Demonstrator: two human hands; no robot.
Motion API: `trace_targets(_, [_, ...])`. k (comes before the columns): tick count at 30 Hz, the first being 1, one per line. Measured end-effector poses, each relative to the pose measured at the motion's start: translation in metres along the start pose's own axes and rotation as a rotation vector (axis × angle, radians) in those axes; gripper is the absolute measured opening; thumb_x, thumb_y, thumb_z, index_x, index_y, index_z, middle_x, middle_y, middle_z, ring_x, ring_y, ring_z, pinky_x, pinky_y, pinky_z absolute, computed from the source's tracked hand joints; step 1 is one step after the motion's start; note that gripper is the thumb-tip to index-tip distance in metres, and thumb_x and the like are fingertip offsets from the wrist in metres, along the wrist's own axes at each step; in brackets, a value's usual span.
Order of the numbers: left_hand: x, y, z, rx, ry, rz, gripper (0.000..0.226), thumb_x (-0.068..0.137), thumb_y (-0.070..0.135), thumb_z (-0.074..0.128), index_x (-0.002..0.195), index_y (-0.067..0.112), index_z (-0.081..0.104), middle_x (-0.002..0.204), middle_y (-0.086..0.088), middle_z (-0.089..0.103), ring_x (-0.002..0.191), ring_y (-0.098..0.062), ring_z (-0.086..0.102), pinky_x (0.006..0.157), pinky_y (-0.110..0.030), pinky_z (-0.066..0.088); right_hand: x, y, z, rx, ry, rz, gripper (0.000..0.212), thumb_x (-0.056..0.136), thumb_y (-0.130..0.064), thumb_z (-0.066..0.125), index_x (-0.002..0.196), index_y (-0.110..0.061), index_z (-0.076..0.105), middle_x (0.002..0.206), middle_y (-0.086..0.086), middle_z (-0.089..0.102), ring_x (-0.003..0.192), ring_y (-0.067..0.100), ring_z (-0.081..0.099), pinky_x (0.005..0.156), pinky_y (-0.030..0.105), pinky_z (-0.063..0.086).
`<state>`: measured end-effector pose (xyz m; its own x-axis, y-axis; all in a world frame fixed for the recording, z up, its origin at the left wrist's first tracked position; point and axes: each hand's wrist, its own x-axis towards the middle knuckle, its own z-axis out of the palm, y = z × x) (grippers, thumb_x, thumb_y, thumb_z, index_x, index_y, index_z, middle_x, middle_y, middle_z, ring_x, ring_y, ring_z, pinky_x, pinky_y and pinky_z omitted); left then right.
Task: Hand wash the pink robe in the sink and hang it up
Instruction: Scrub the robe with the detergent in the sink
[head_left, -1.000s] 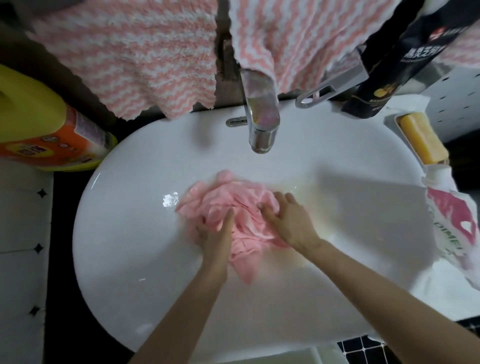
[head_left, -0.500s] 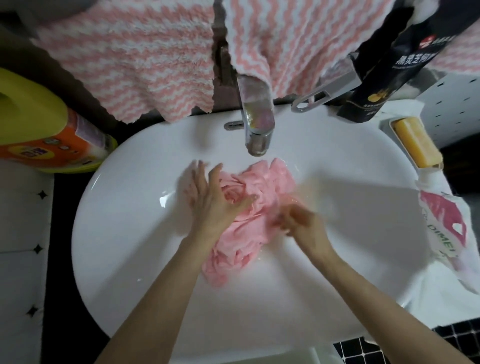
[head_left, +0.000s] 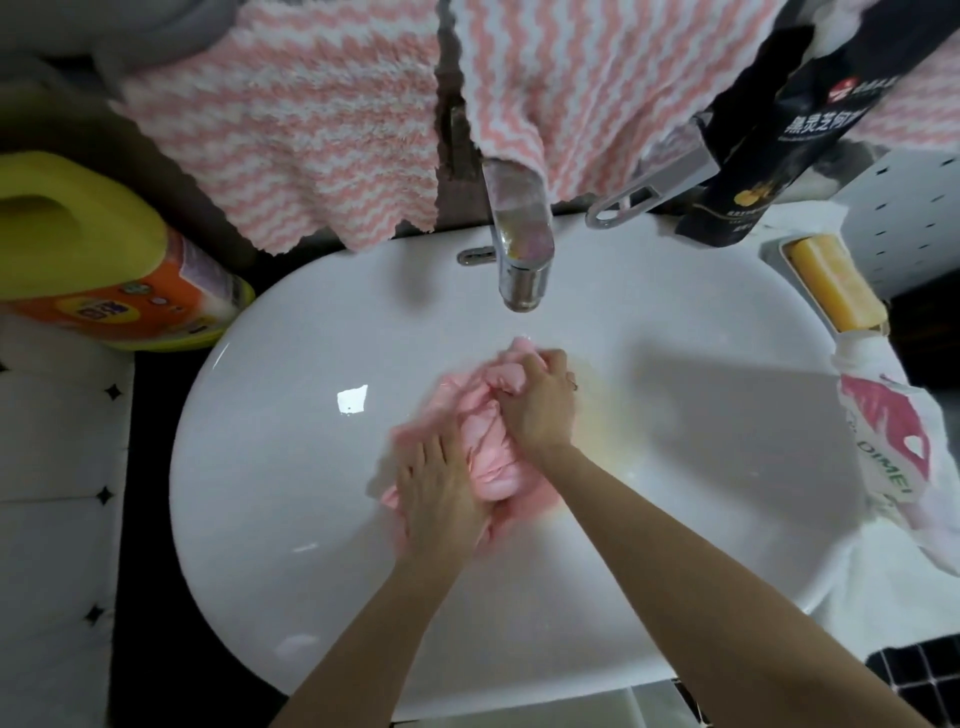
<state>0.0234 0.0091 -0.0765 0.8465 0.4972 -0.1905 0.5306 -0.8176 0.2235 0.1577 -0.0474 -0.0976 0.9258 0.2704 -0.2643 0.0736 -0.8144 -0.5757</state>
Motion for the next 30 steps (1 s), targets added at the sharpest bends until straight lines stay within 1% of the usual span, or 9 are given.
trace_targets(2, [-0.005, -0.004, 0.0, 0.045, 0.029, 0.014, 0.09, 0.035, 0.06, 0.08, 0.109, 0.014, 0.057, 0.094, -0.009, 0.054, 0.088, -0.029, 0.053, 0.075, -0.041, 0.04, -0.002, 0.013, -0.004, 0.215, 0.026, 0.004, 0.024, 0.08, -0.017, 0.063, 0.102, -0.009, 0.06, 0.112, 0.009, 0.053, 0.095, 0.029, 0.058, 0.08, 0.04, 0.049])
trace_targets(5, [0.0, -0.018, 0.008, 0.007, 0.079, 0.073, 0.107, 0.034, 0.074, 0.066, 0.125, 0.021, 0.05, 0.132, -0.018, 0.049, 0.123, -0.04, 0.045, 0.108, -0.049, 0.021, -0.015, 0.017, -0.023, 0.544, 0.011, 0.004, 0.038, 0.079, 0.004, 0.054, 0.11, -0.017, 0.051, 0.104, 0.003, 0.06, 0.093, 0.017, 0.06, 0.079, 0.029, 0.05])
trace_targets(7, [0.0, -0.024, 0.013, -0.047, 0.039, 0.102, 0.108, 0.034, 0.069, 0.069, 0.124, 0.018, 0.041, 0.129, -0.013, 0.055, 0.118, -0.037, 0.053, 0.1, -0.047, 0.039, -0.03, 0.014, -0.04, 0.623, -0.091, -0.074, 0.058, 0.081, 0.006, 0.048, 0.129, -0.027, 0.042, 0.106, -0.002, 0.063, 0.093, 0.01, 0.062, 0.081, 0.019, 0.049])
trace_targets(9, [-0.001, -0.024, 0.011, -0.146, -0.029, 0.05, 0.101, 0.039, 0.059, 0.077, 0.123, 0.021, 0.037, 0.115, -0.004, 0.06, 0.106, -0.031, 0.058, 0.083, -0.04, 0.05, -0.049, 0.01, -0.052, 0.564, -0.173, -0.195, 0.065, 0.079, -0.002, 0.049, 0.135, -0.035, 0.04, 0.11, -0.005, 0.064, 0.096, 0.01, 0.061, 0.085, 0.016, 0.046])
trace_targets(13, [-0.004, -0.021, 0.009, -0.301, -0.055, -0.104, 0.088, 0.064, 0.067, 0.041, 0.141, 0.026, 0.029, 0.136, 0.009, 0.041, 0.126, -0.014, 0.039, 0.101, -0.038, 0.038, -0.087, 0.004, -0.028, 0.127, -0.047, -0.476, 0.039, 0.08, -0.041, 0.058, 0.117, -0.029, 0.063, 0.121, 0.0, 0.057, 0.097, 0.02, 0.055, 0.083, 0.027, 0.041])
trace_targets(18, [0.001, -0.029, 0.029, -0.159, -0.046, -0.022, 0.062, 0.07, 0.052, 0.054, 0.125, 0.025, 0.044, 0.113, 0.004, 0.052, 0.111, -0.017, 0.051, 0.092, -0.034, 0.043, -0.06, 0.014, 0.022, -0.207, 0.06, -0.408, 0.032, 0.078, -0.044, 0.046, 0.088, -0.018, 0.063, 0.091, 0.01, 0.062, 0.075, 0.031, 0.057, 0.069, 0.037, 0.038])
trace_targets(23, [0.003, -0.027, 0.02, 0.027, -0.105, 0.013, 0.085, 0.059, 0.081, 0.043, 0.122, 0.025, 0.051, 0.112, 0.003, 0.047, 0.101, -0.02, 0.045, 0.085, -0.03, 0.037, -0.008, -0.014, 0.008, -0.089, -0.055, -0.206, 0.038, 0.093, -0.039, 0.042, 0.067, -0.02, 0.062, 0.075, 0.004, 0.064, 0.073, 0.032, 0.063, 0.062, 0.031, 0.041])
trace_targets(25, [-0.005, -0.029, 0.019, -0.034, 0.004, -0.052, 0.088, 0.053, 0.078, 0.05, 0.116, 0.018, 0.055, 0.115, -0.006, 0.05, 0.102, -0.026, 0.047, 0.086, -0.034, 0.034, -0.012, -0.016, -0.005, 0.1, -0.011, -0.038, 0.036, 0.094, -0.043, 0.044, 0.069, -0.02, 0.058, 0.077, 0.001, 0.062, 0.08, 0.028, 0.061, 0.064, 0.03, 0.037])
trace_targets(30, [-0.009, -0.025, 0.022, -0.087, 0.039, 0.042, 0.072, 0.059, 0.049, 0.059, 0.121, 0.012, 0.051, 0.1, -0.005, 0.058, 0.094, -0.028, 0.056, 0.081, -0.036, 0.045, -0.072, -0.005, 0.002, -0.141, 0.05, -0.436, 0.044, 0.085, -0.06, 0.042, 0.105, -0.026, 0.063, 0.114, 0.004, 0.061, 0.093, 0.028, 0.055, 0.078, 0.037, 0.043])
